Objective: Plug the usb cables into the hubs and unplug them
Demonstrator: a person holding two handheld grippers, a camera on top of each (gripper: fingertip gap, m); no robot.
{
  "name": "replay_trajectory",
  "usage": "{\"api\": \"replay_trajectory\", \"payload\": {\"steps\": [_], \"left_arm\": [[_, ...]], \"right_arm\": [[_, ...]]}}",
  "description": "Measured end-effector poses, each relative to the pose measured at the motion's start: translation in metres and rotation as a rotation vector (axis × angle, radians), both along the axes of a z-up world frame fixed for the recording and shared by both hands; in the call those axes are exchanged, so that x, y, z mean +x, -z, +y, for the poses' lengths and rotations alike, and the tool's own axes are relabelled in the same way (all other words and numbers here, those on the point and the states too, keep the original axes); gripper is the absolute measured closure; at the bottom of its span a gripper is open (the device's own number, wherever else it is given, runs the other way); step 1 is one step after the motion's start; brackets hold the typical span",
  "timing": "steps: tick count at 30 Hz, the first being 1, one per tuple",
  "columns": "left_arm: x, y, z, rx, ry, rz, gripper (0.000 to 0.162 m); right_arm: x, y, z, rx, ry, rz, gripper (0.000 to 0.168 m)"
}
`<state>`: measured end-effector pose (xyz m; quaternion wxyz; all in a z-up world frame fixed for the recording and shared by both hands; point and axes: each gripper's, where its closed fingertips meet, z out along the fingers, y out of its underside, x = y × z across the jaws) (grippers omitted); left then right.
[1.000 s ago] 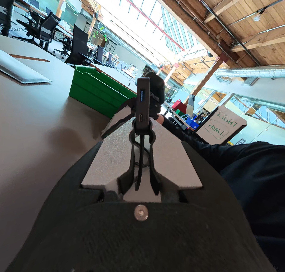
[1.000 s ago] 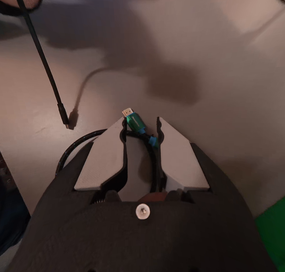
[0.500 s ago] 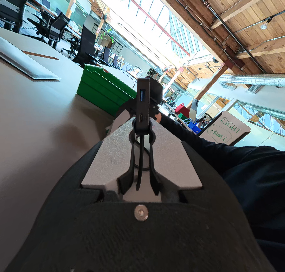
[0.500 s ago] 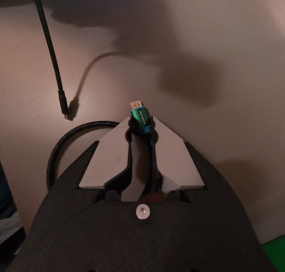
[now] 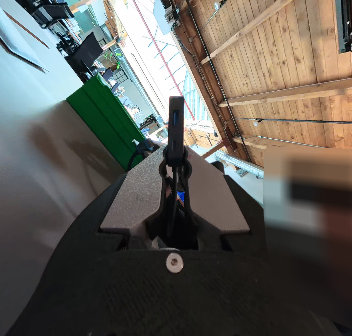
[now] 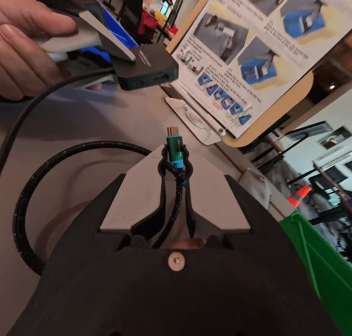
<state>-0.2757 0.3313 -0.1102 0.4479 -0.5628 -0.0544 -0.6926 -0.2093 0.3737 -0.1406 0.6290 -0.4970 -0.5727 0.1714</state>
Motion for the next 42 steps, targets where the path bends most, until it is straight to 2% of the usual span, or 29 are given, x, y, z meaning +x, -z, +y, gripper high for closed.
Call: {"api": "replay_trajectory", "payload": {"steps": [5,12,14,18,34,42], "left_arm": [[0.001,0.013,0.007,-0.021,-0.036,0.096,0.151],[0.007,0.019,0.010,-0.045,-0.022,0.105,0.151],[0.008,0.018,0.011,-0.055,-0.015,0.076,0.151],[0.007,0.008,0.007,-0.060,0.054,-0.092,0.151],[0.006,0.020,0.014,-0.109,0.053,-0.114,0.151],[0.010,0.024,0.016,-0.133,0.044,-0.100,0.151]], "right_arm": [[-0.011,-0.016,-0.003,0.136,0.004,0.025,0.158],[-0.020,-0.010,0.001,0.280,0.018,-0.064,0.159],[-0.020,-0.010,0.000,0.295,0.020,-0.071,0.159],[-0.019,-0.011,-0.002,0.315,0.022,-0.061,0.159],[-0.017,-0.013,-0.004,0.356,0.045,-0.053,0.160],[-0.018,-0.009,0.000,0.537,0.118,-0.139,0.160]]}}
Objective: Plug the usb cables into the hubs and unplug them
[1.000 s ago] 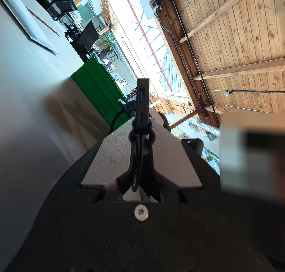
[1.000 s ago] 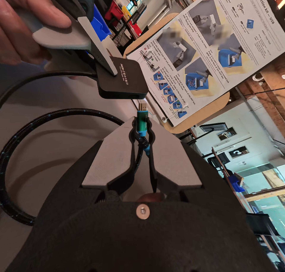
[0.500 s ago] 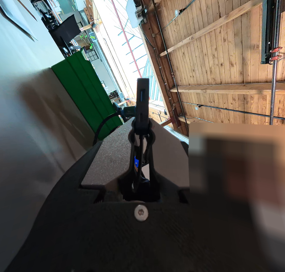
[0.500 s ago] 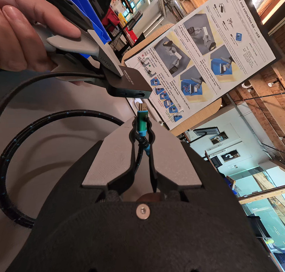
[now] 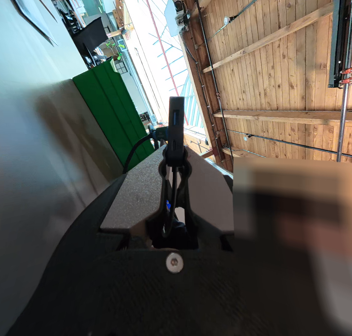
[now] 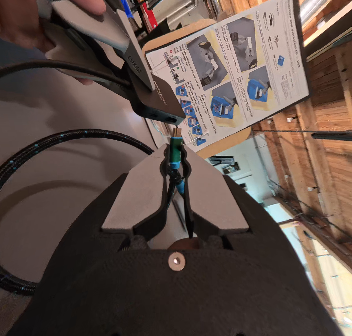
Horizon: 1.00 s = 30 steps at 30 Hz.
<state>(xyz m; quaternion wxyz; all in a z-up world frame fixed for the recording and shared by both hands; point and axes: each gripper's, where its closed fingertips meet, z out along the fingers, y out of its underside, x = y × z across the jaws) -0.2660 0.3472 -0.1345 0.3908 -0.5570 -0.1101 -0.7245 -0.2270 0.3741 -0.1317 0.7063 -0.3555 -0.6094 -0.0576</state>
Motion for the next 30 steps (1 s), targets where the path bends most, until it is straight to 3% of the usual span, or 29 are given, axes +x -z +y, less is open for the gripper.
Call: {"api": "replay_trajectory", "payload": {"steps": [7,20,30], "left_arm": [[0.000,0.008,0.005,-0.046,-0.033,0.028,0.151],[0.001,0.017,0.013,-0.083,-0.090,0.068,0.151],[0.004,0.028,0.016,-0.077,-0.148,0.267,0.151]], "right_arm": [[-0.006,0.009,0.006,0.171,0.072,-0.111,0.161],[-0.013,0.016,0.011,0.228,0.093,-0.168,0.163],[-0.015,0.028,0.017,0.363,0.100,-0.281,0.163]]}}
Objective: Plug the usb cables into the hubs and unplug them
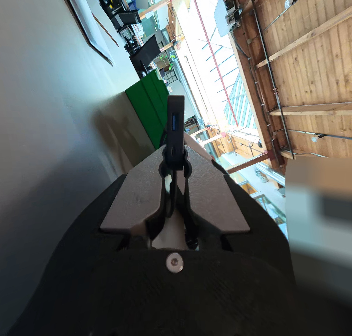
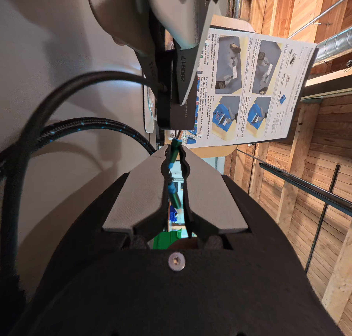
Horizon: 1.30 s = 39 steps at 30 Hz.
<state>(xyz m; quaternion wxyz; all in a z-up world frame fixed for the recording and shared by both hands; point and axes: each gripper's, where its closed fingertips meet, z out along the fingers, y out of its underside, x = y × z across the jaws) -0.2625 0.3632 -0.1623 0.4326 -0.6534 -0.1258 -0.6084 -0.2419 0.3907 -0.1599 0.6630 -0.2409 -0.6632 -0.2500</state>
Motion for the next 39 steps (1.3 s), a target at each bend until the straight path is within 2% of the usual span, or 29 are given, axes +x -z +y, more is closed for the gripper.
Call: {"api": "replay_trajectory", "payload": {"steps": [6,10,13,16,19,20,22,23,25,28,29,32,36,39], "left_arm": [[0.006,-0.002,-0.005,0.080,0.051,0.169,0.151],[0.001,-0.004,-0.008,0.086,0.077,0.152,0.151],[-0.001,-0.008,-0.011,0.111,0.089,0.174,0.151],[-0.003,-0.013,-0.015,0.158,0.093,0.231,0.152],[0.003,-0.019,-0.022,0.222,0.127,0.285,0.151],[0.006,-0.020,-0.024,0.241,0.145,0.308,0.151],[0.013,-0.021,-0.028,0.274,0.175,0.338,0.151],[0.016,-0.022,-0.030,0.287,0.192,0.341,0.151],[0.020,-0.022,-0.032,0.300,0.208,0.350,0.151],[0.022,-0.023,-0.036,0.323,0.225,0.363,0.151],[0.024,-0.022,-0.037,0.324,0.233,0.364,0.151],[0.022,-0.022,-0.039,0.325,0.244,0.378,0.148],[0.016,-0.033,-0.040,0.349,0.217,0.357,0.139],[0.013,-0.031,-0.039,0.342,0.194,0.391,0.147]], "right_arm": [[-0.002,-0.007,-0.002,-0.010,-0.055,0.048,0.164],[0.001,-0.001,-0.007,-0.011,-0.132,0.047,0.164],[0.007,0.010,-0.010,-0.113,-0.202,0.074,0.168],[0.016,0.019,-0.005,-0.454,-0.199,0.105,0.166],[0.020,0.005,-0.009,-0.863,-0.249,0.225,0.168],[0.019,0.001,-0.014,-1.055,-0.279,0.258,0.161],[0.014,-0.014,-0.029,-1.466,-0.384,0.307,0.134],[0.011,-0.025,-0.036,-1.642,-0.450,0.324,0.129],[0.005,-0.040,-0.037,-1.846,-0.511,0.362,0.133],[-0.006,-0.032,-0.050,-1.901,-0.532,0.251,0.136],[-0.010,-0.028,-0.056,-1.884,-0.537,0.212,0.146],[-0.012,-0.029,-0.067,-1.899,-0.587,0.167,0.157],[-0.009,-0.022,-0.071,-1.995,-0.561,0.097,0.157],[-0.010,-0.018,-0.075,-2.065,-0.542,0.070,0.158]]}}
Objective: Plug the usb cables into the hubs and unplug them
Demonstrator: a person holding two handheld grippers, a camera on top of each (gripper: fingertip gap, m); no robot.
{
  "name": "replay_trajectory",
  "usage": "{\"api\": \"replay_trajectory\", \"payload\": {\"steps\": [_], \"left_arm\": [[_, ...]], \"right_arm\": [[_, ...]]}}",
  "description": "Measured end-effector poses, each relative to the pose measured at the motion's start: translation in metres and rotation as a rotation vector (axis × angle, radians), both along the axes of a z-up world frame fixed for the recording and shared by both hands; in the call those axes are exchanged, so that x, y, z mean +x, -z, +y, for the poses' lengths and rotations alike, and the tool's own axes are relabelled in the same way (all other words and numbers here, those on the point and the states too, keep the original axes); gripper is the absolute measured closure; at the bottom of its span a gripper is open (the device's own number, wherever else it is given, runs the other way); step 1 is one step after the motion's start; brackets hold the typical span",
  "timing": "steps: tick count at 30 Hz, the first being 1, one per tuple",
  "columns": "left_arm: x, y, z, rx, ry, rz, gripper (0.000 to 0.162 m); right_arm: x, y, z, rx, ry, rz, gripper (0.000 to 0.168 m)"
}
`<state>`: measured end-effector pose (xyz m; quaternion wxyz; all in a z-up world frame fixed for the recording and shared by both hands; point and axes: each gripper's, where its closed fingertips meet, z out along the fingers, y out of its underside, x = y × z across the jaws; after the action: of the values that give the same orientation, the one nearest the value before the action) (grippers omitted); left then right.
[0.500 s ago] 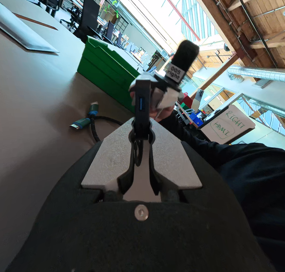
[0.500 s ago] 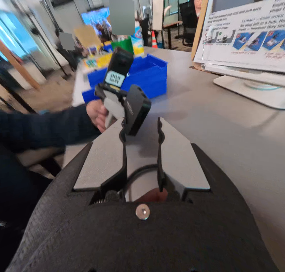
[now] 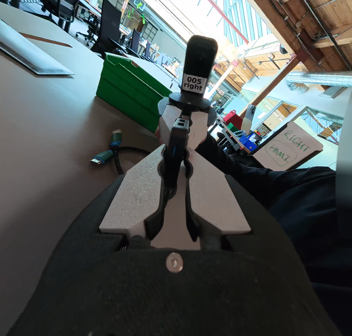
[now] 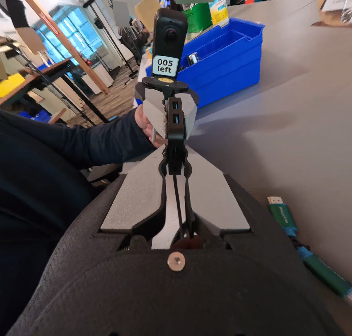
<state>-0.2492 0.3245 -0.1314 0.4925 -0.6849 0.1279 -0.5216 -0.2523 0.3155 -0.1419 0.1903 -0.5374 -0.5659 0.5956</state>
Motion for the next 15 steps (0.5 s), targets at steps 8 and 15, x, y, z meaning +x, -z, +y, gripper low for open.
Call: {"api": "replay_trajectory", "payload": {"steps": [8,15], "left_arm": [[-0.003,0.000,-0.006,0.029,-0.002,0.022,0.151],[-0.004,0.000,-0.006,0.002,0.007,-0.003,0.151]], "right_arm": [[0.008,-0.010,0.019,0.062,0.053,0.022,0.143],[-0.002,-0.013,0.010,0.026,0.010,0.008,0.155]]}}
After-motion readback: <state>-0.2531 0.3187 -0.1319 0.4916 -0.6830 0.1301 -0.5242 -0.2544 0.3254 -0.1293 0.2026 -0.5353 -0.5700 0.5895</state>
